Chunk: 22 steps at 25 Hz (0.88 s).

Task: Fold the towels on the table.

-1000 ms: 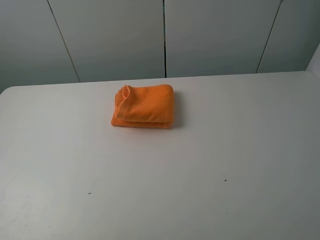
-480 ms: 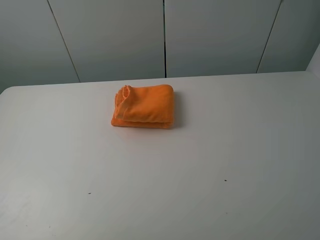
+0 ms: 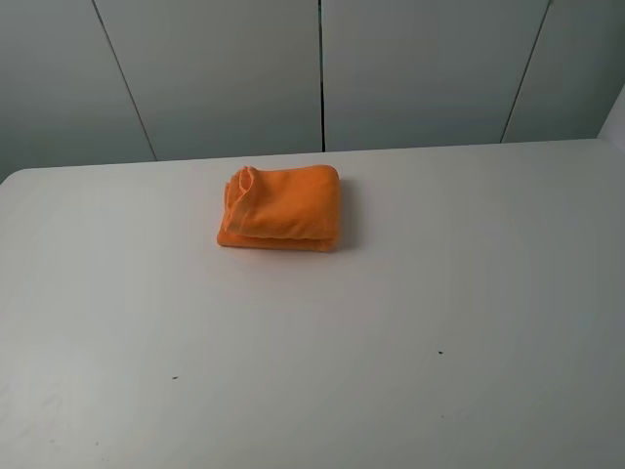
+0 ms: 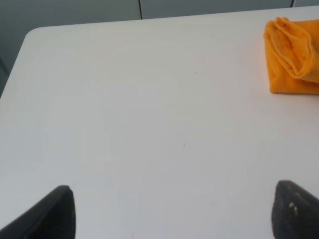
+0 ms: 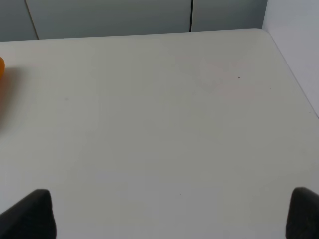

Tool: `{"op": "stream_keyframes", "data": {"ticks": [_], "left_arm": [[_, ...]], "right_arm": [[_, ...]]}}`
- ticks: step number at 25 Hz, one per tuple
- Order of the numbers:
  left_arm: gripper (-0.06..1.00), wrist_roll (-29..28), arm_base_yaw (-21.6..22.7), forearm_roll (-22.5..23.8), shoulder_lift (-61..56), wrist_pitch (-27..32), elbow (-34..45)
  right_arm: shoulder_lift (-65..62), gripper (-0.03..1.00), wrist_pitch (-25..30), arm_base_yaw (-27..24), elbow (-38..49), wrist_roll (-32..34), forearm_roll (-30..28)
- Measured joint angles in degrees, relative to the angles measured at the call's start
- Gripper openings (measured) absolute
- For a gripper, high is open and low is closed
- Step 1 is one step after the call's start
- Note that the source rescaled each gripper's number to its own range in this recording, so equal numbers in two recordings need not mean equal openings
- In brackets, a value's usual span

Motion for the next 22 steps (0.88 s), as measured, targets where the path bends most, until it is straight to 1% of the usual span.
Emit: {"op": "stream_keyframes", "data": {"ticks": [22], "left_arm": [[1.0,0.0,0.0,0.0,0.0,0.0,0.0]], "right_arm": [[0.0,1.0,0.0,0.0,0.0,0.0,0.0]]}}
